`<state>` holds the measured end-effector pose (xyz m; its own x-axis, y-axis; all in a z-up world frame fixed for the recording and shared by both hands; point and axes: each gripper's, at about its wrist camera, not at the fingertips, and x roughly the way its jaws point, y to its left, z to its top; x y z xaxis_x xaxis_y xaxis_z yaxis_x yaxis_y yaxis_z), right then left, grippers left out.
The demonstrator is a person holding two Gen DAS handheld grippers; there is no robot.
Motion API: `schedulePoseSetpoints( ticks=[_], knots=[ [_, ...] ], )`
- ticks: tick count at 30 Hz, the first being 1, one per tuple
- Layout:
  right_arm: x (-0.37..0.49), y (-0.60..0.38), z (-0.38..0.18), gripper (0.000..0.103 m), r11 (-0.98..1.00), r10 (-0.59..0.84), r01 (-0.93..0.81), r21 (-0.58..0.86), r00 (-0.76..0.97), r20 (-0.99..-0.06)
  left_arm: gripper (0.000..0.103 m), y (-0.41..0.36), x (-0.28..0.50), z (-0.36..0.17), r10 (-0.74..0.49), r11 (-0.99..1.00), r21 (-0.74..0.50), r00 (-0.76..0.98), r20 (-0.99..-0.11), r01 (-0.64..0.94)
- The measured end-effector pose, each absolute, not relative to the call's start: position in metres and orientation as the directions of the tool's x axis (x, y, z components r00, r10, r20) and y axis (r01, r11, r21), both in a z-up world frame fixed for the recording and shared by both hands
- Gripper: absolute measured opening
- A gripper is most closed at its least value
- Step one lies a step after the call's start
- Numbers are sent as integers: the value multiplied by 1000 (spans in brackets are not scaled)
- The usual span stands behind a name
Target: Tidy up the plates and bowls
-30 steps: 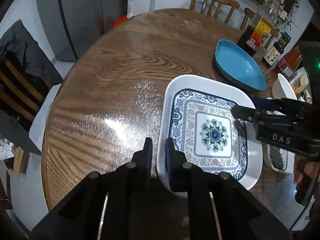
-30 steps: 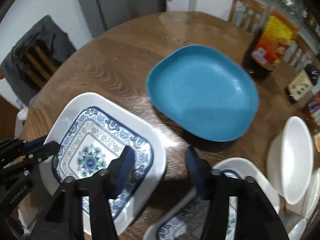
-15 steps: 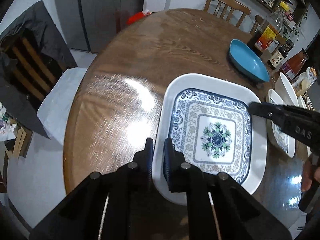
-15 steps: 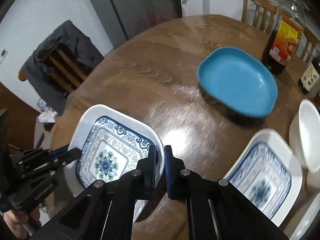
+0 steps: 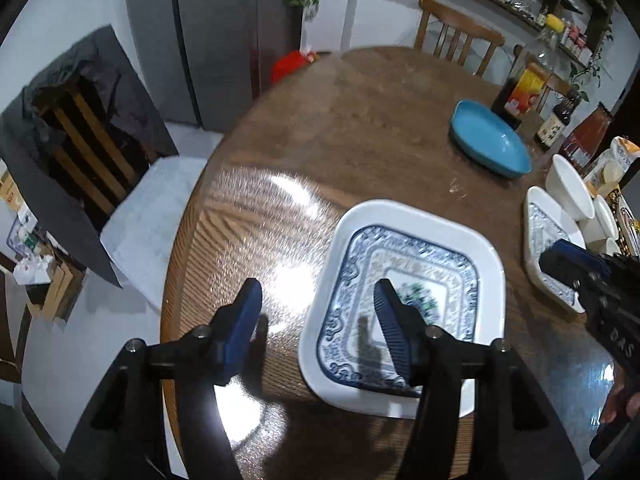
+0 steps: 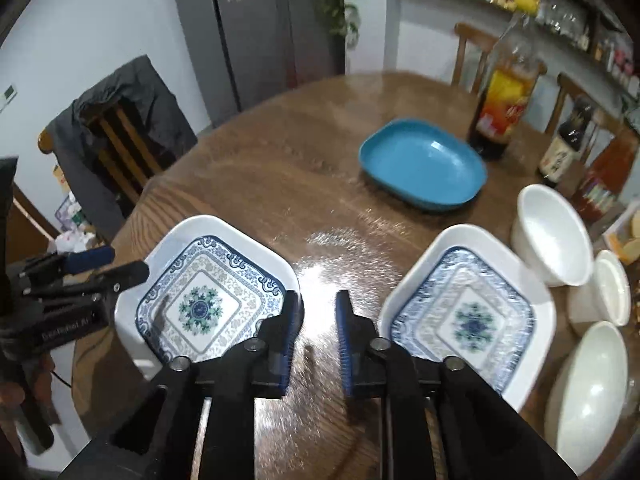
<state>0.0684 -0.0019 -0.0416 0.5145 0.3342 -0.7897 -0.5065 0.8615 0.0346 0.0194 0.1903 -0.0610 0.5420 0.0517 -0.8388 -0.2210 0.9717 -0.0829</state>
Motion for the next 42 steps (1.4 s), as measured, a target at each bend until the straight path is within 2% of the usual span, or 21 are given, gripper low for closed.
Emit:
schedulePoseSetpoints(
  ticks=[2,5,8,15,17,24,31,38,42],
  knots=[
    [59,-11,-33,48,870,328,-493,17,552,-767,68,184,18,-53,52,974,-82,559,-827,-212],
    [45,-23,-22,58,878,329,-479,2,600,-729,80,172,15,-44,50,978,-81,587,-808,-195],
    [33,-32,-15,59,884,323,-467,-11,629,-707,85,160,12,-36,44,982,-77,609,-792,-171],
    [21,-57,-3,60,906,310,-423,0,666,-678,91,130,11,-28,10,992,-70,620,-784,-105],
    [20,-67,-1,65,914,306,-406,11,673,-674,93,122,10,-26,7,994,-64,622,-783,-91],
    [15,-91,1,67,937,279,-348,30,693,-665,94,99,15,-21,-22,997,-62,621,-784,-44],
    [17,-115,0,67,956,247,-288,51,701,-669,102,79,20,-16,-32,999,-48,627,-779,-9],
    [20,-133,-3,67,972,215,-223,77,700,-681,102,58,32,-17,-58,998,-36,614,-788,47],
    [20,-141,-6,67,977,198,-196,82,700,-686,102,54,39,-20,-125,992,-89,590,-798,90]
  ],
)
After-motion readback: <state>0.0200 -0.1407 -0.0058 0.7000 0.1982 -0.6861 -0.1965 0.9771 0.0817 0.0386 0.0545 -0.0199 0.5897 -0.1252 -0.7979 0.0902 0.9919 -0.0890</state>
